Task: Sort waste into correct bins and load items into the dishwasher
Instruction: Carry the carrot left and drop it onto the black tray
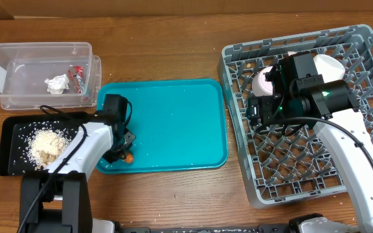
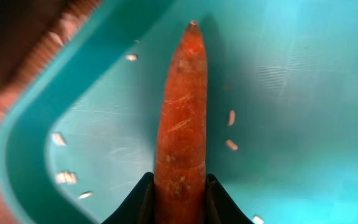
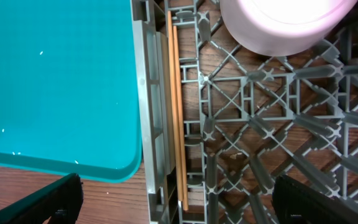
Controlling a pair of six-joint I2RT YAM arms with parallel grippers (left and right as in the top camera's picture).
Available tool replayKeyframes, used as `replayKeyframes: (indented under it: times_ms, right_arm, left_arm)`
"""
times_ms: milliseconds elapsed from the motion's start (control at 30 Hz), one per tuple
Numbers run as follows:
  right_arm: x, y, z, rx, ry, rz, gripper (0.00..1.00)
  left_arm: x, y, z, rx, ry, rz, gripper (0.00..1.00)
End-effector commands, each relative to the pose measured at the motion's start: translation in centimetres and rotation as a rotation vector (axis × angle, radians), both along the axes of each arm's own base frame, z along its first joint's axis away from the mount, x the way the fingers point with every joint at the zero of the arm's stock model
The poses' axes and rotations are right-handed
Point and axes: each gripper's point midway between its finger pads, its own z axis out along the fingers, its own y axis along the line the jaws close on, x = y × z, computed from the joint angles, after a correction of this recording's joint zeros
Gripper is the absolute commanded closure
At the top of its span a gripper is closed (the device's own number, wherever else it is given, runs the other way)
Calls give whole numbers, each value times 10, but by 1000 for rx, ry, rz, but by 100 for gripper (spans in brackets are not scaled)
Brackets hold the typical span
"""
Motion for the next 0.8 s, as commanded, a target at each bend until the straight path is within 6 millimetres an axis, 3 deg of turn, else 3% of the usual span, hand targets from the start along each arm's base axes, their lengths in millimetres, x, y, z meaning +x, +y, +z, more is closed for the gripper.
replayKeyframes:
  times_ms: [0, 167, 300, 600, 767]
  right_arm:
    - [1, 1, 4, 0, -12, 6, 0]
    - [-2, 0, 3, -4, 3, 6, 0]
    - [-5, -1, 2, -7, 14, 6, 0]
    - [-6, -1, 2, -7, 22, 2, 0]
    - [-7, -1, 2, -7, 23, 2, 0]
  left_arm:
    - [22, 9, 34, 45, -59, -88, 96]
    - [34, 27, 71, 93, -111, -106, 96]
    - [37, 57, 91, 127, -164, -36, 96]
    - [11, 149, 88, 154, -159, 275, 96]
    - [3, 180, 76, 151, -152, 380, 96]
